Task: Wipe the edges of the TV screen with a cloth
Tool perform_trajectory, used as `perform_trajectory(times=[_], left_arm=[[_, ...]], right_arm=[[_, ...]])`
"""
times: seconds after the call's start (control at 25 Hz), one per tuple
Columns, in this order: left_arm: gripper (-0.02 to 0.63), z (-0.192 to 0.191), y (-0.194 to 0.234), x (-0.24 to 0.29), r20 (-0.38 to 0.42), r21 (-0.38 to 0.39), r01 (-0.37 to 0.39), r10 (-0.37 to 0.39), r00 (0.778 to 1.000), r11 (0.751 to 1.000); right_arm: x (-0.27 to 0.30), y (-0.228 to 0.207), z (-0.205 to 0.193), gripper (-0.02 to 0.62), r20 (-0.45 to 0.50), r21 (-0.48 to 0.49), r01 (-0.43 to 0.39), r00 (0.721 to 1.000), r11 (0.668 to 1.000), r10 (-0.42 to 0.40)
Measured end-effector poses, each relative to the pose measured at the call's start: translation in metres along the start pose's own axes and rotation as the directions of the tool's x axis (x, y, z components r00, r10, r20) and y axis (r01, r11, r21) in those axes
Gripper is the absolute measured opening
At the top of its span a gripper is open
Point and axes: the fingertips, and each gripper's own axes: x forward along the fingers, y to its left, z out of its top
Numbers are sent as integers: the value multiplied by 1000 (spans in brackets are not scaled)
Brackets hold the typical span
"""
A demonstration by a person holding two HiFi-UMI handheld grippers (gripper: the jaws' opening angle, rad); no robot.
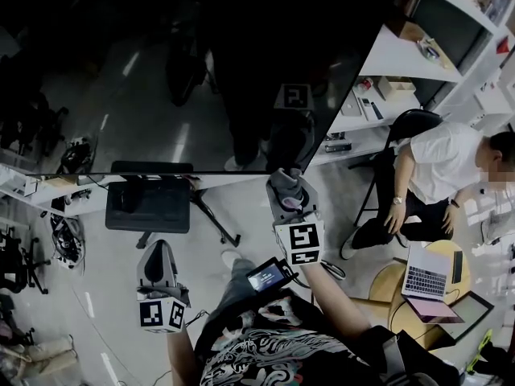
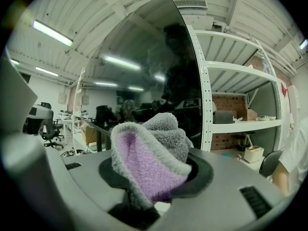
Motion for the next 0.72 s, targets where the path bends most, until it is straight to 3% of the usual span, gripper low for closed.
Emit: perform_trajectory(times=[0.56, 0.72], left_arm=[[18, 1, 11, -13, 8, 9, -86, 86, 996, 996], [17, -3, 24, -17, -10, 17, -141, 141, 990, 990]], right_arm=[[7, 13, -1, 210, -12, -17, -61, 998, 998, 61], [11, 19, -2, 210, -21, -24, -82, 996, 996, 82]])
